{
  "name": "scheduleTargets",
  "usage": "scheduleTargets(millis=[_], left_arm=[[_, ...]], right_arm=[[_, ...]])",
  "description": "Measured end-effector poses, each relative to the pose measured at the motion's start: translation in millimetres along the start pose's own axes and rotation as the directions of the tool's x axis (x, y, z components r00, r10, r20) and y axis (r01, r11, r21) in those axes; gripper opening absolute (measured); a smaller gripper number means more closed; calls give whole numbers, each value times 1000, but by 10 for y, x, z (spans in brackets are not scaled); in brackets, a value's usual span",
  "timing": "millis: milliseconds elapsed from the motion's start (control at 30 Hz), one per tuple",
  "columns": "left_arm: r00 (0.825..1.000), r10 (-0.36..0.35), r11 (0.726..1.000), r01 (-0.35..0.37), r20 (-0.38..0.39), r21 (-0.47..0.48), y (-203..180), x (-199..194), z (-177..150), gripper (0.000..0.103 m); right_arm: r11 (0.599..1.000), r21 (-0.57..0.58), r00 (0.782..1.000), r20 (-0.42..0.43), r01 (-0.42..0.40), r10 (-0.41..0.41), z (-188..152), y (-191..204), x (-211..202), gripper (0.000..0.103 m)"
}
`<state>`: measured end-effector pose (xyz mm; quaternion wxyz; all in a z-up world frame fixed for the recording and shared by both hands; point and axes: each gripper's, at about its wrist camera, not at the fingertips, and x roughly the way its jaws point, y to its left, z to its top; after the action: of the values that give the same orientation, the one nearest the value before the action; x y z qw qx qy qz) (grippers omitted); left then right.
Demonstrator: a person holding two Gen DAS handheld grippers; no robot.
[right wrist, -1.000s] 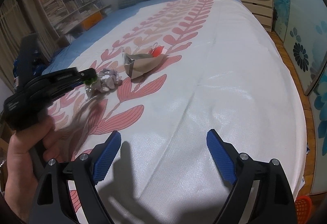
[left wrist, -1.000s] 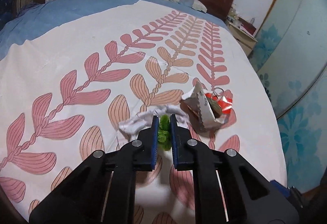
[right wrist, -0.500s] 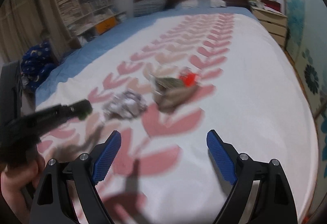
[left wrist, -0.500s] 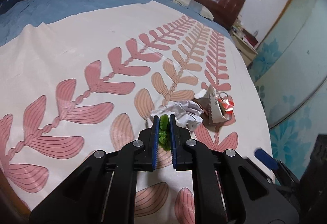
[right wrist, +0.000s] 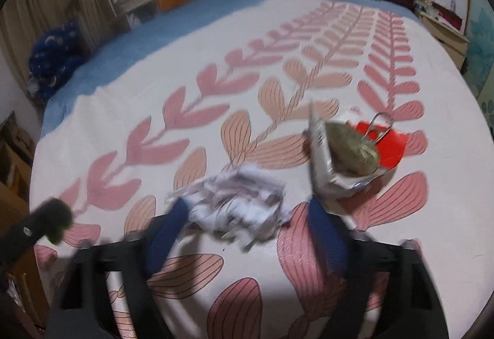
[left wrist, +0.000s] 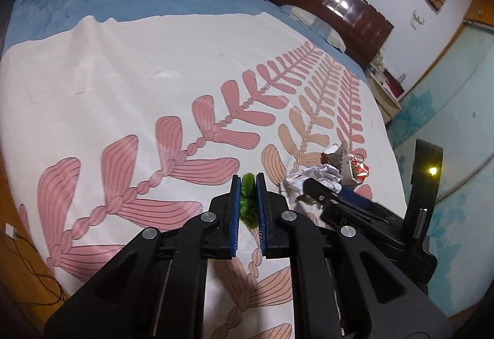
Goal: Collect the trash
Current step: 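Grasp the green fuzzy item with the left tool while the right tool grasps crumpled silver paper, then carry both items to the red basket and open both tools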
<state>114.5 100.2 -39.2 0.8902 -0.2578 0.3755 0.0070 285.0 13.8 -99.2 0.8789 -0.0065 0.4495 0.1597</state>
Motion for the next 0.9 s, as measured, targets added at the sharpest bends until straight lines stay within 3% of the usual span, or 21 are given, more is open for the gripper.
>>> scheduleTargets(millis=[133,300,500,533,733,833,900], left_arm=[[1000,-6,1000,6,8,-3,12,-11,4,10],[999,-24,1000,24,27,9,-36,-157,-63,10],[995,-75,997,75,73,-7,-212,-581,-265,10],[993,-85,996,86,81,-3,-266,-652,-300,10],[973,-205,973,191,105,130,-1084,-1164,-620,10],[957,-281,940,258,78,225,-1690,-1368,-898,10],[941,-339,900,317,21,298,-2202,-1445,-1186,10]], right_arm=[[999,24,999,36,-25,25,-80,-70,-111,48],[994,71,994,75,-79,73,-253,-223,-473,46],[984,111,983,138,-139,123,-650,-587,-1464,45],[985,106,981,155,-133,116,-797,-727,-1799,45],[991,133,976,218,-8,-21,-1516,-1677,-3268,46],[976,201,972,200,82,-123,-1918,-2306,-3850,46],[960,239,967,171,147,-190,-2220,-2688,-4149,46]])
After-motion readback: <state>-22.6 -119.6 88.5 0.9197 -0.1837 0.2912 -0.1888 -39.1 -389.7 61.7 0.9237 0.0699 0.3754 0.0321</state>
